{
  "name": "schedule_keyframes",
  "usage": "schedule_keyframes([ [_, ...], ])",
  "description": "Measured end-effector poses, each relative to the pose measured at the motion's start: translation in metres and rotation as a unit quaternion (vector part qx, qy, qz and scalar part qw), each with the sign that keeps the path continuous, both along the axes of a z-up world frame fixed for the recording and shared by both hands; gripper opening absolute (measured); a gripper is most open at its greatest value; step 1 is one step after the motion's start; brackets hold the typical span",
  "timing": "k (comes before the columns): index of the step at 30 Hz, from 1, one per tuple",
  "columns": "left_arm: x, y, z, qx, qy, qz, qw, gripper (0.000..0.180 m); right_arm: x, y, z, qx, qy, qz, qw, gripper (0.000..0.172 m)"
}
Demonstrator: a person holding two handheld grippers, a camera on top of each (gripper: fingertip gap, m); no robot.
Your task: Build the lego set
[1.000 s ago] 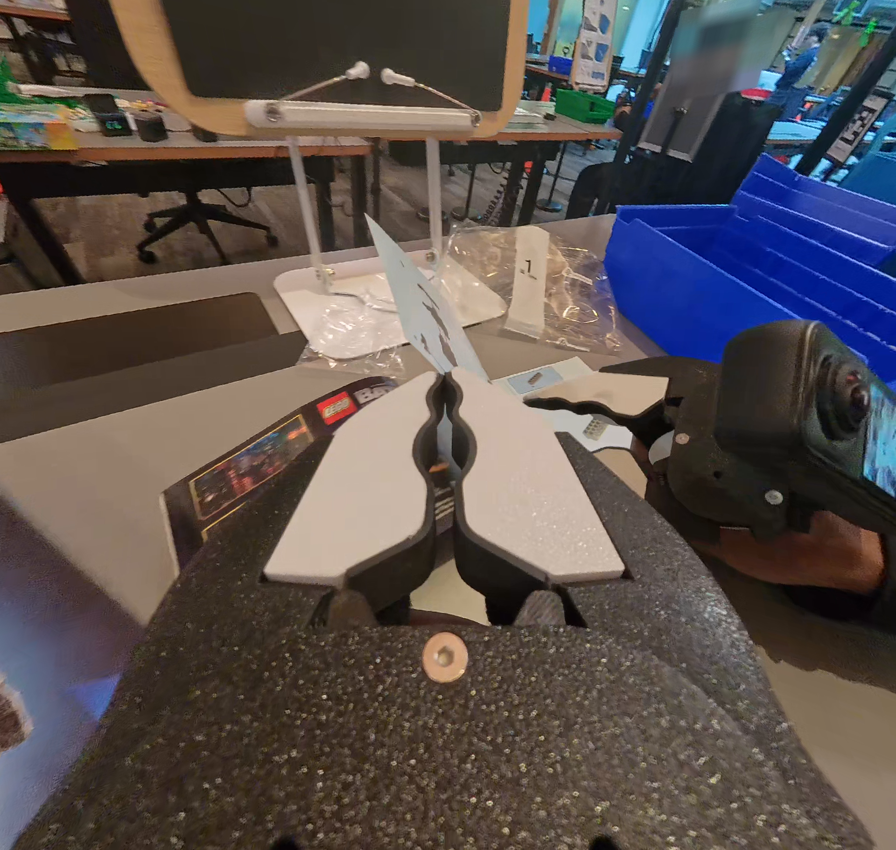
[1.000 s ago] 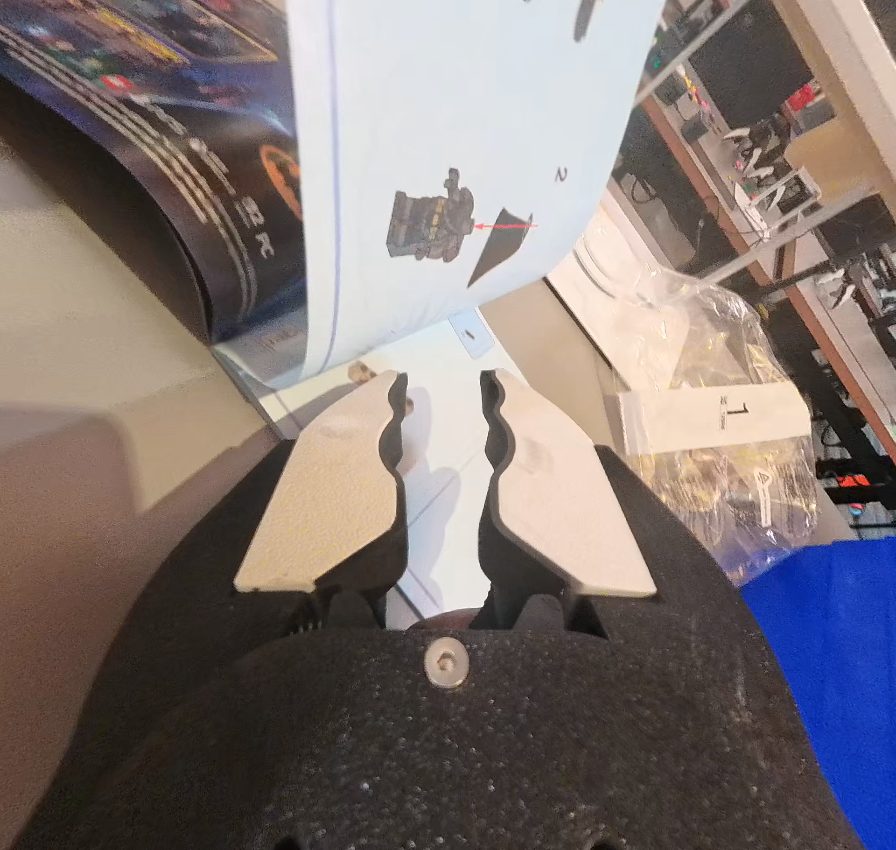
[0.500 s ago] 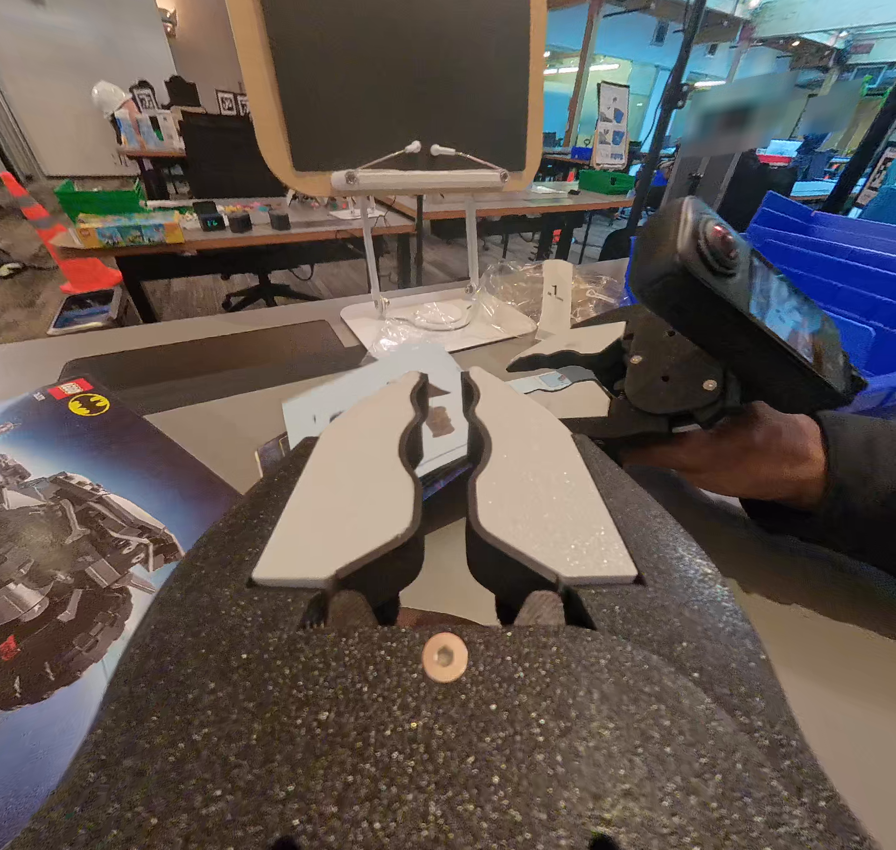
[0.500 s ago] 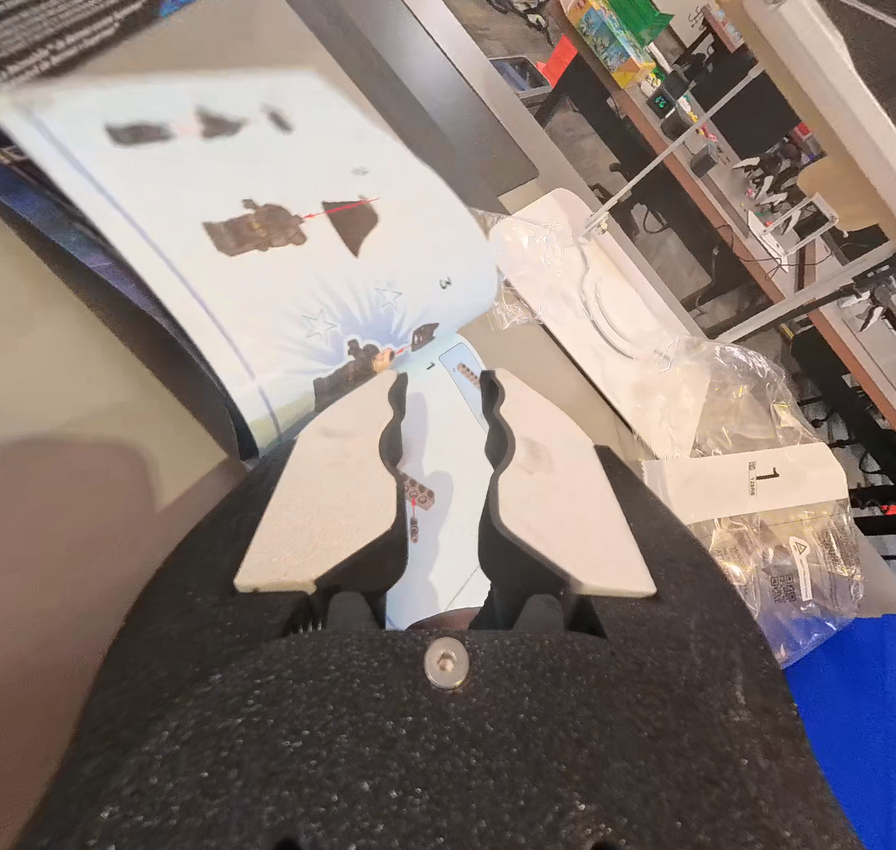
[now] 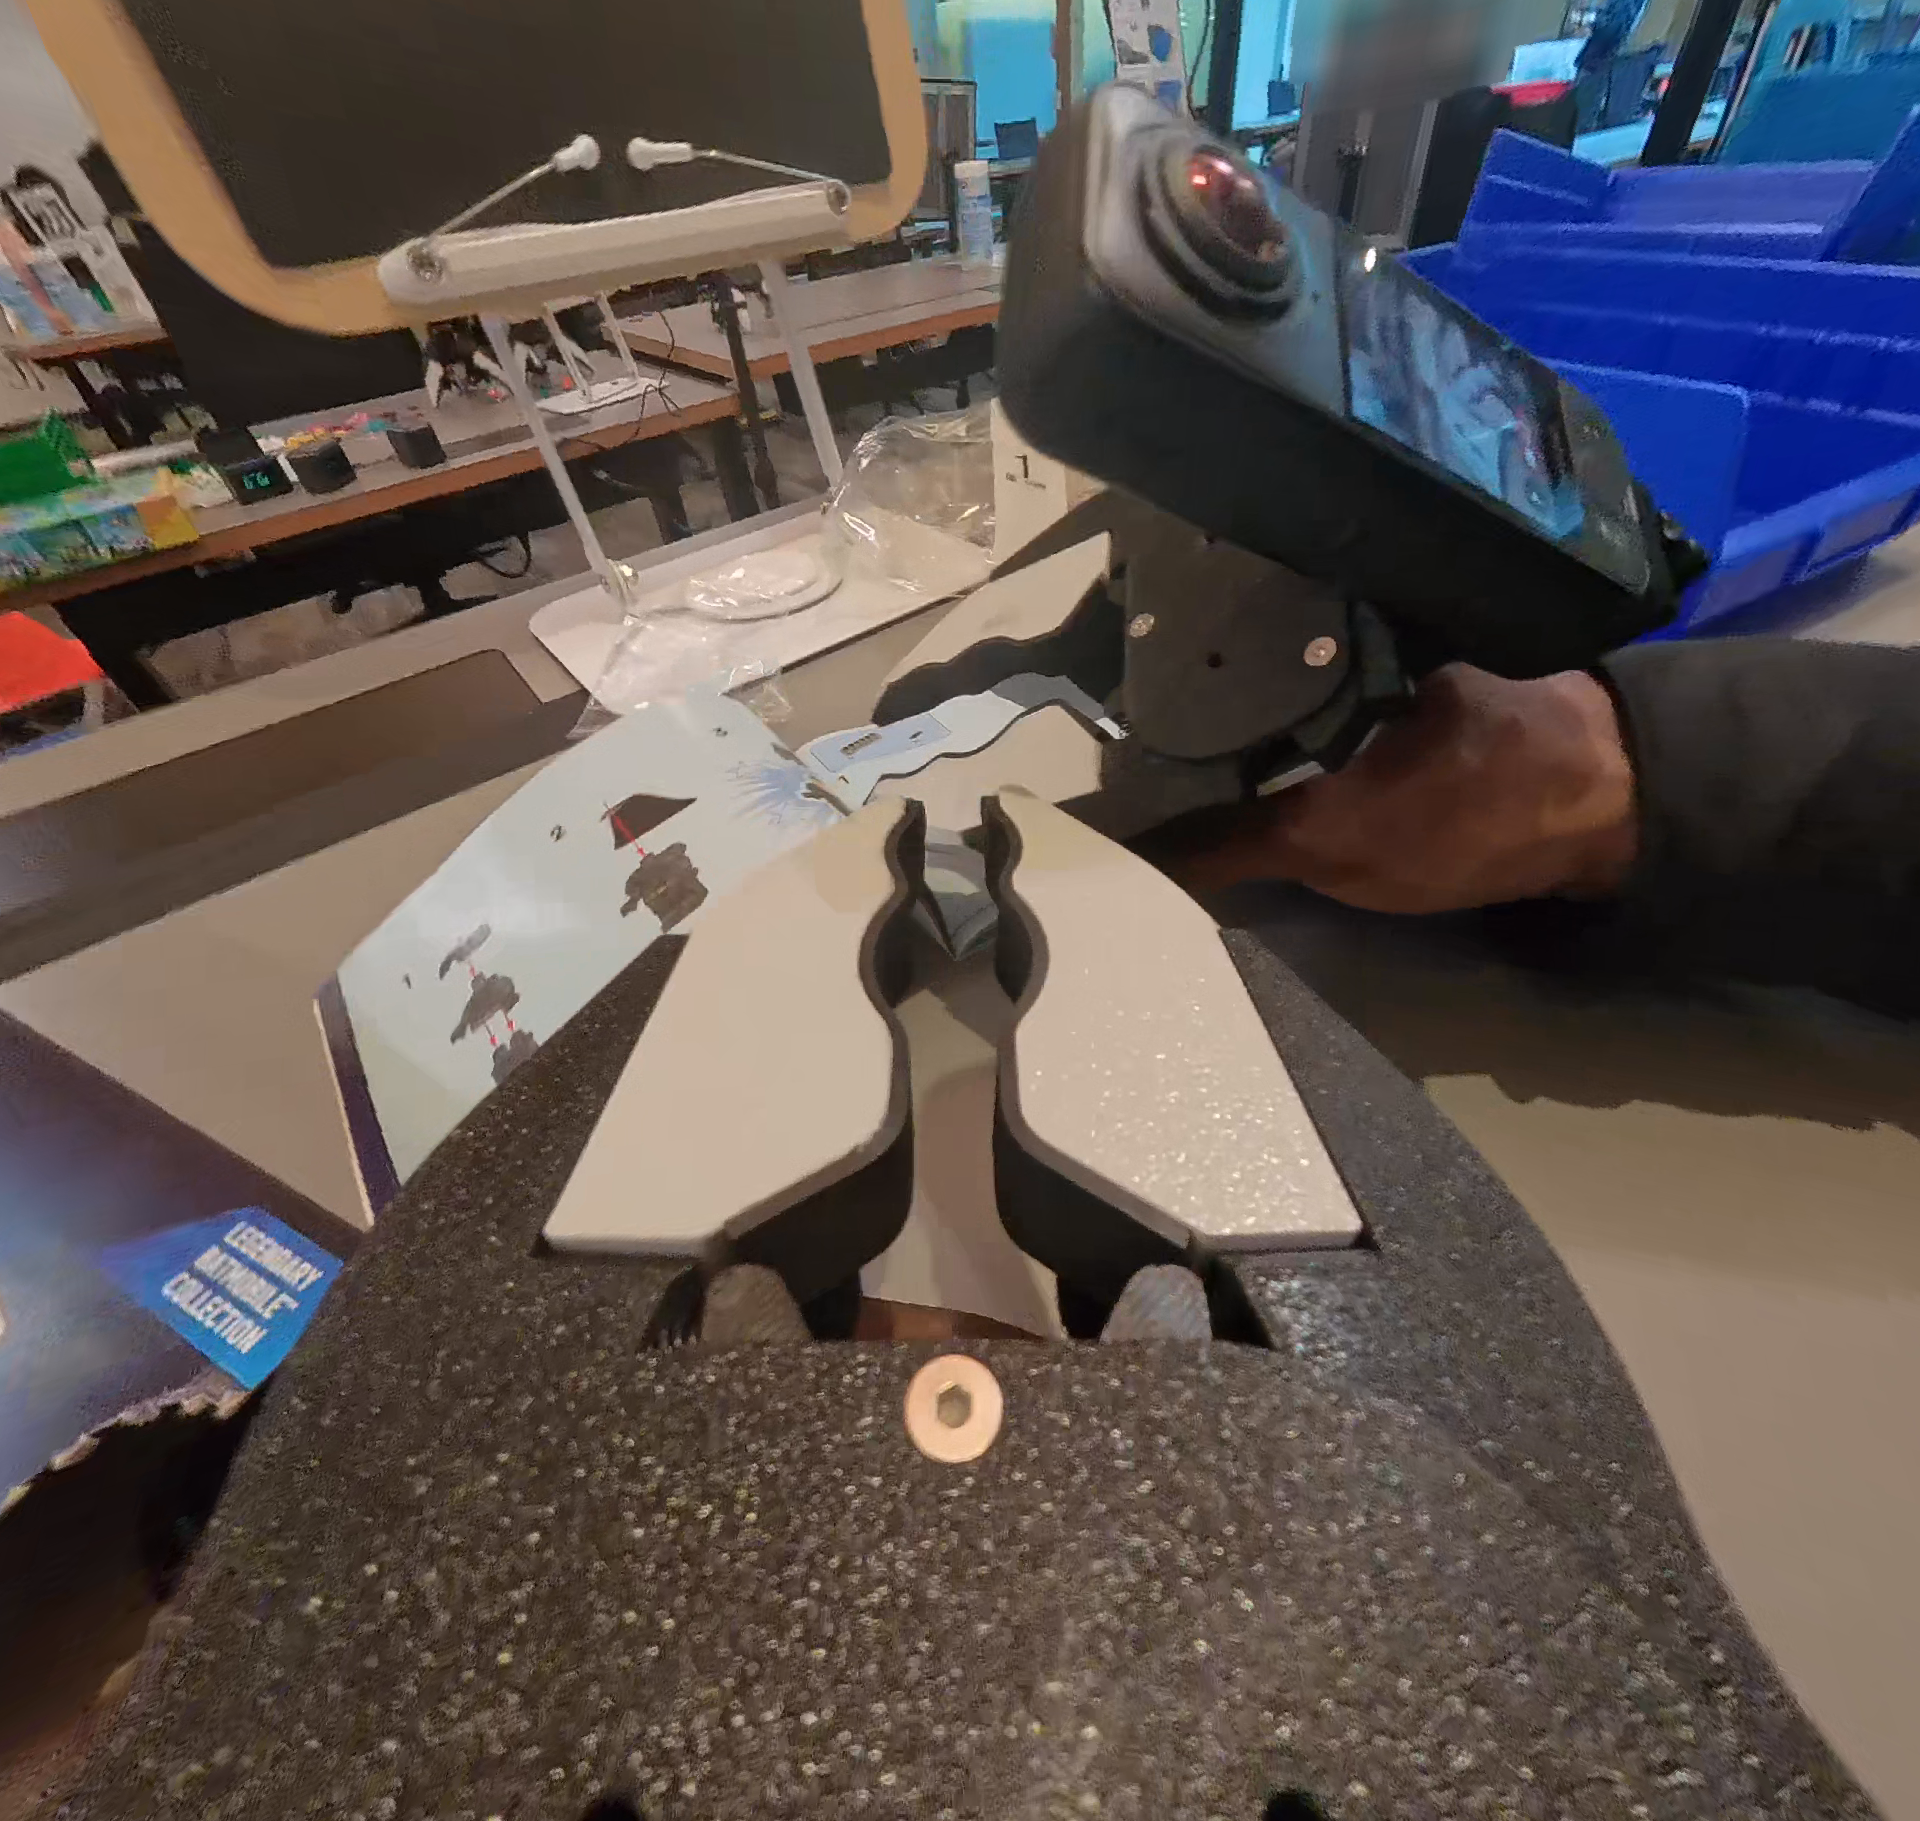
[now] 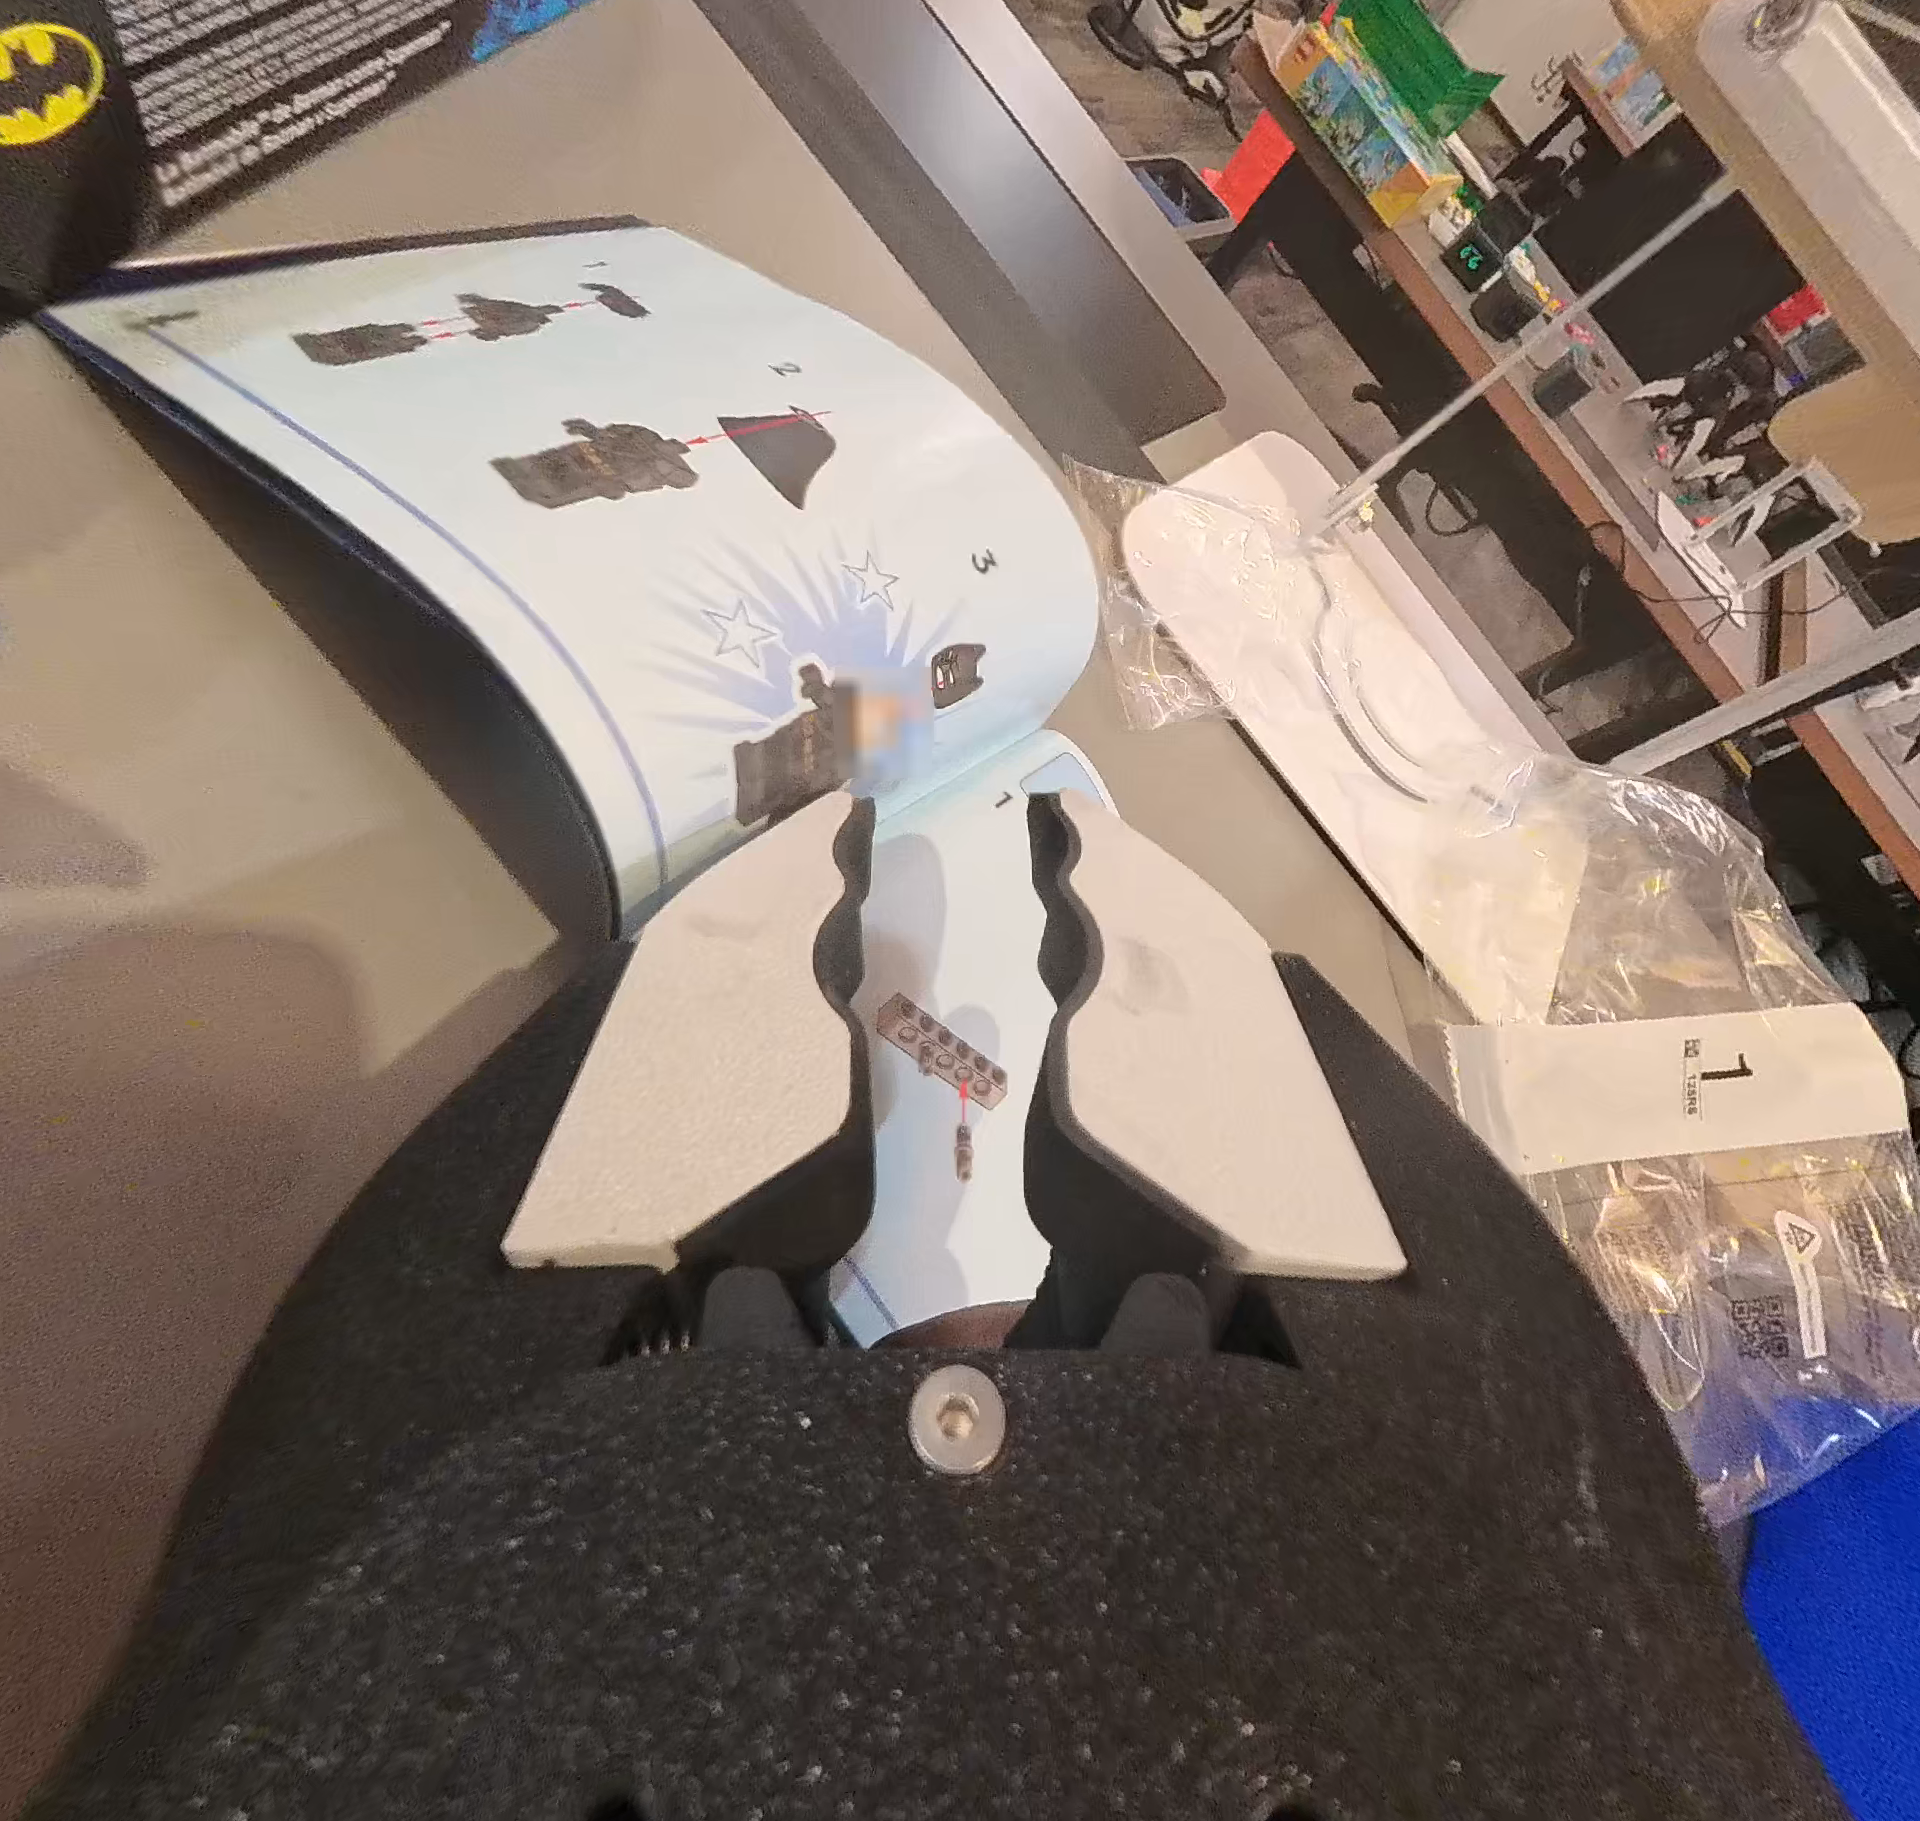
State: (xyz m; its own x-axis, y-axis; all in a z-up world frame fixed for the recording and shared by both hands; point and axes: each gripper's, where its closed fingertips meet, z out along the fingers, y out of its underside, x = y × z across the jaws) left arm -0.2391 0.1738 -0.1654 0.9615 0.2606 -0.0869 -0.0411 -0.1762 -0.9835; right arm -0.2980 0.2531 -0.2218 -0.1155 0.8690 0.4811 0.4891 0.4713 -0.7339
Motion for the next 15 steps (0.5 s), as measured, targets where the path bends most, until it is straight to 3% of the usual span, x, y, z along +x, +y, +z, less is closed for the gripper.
schedule_keyframes([
  [6,0.0044,0.0027,-0.0023,-0.017,0.043,-0.002,0.999,0.01,-0.0006,-0.0036,0.0015,-0.01,0.007,0.009,1.0,0.03],
  [15,-0.0018,-0.001,-0.0049,-0.009,-0.041,-0.012,0.999,0.005,-0.0004,-0.0087,0.0048,-0.028,0.02,0.018,0.999,0.029],
])
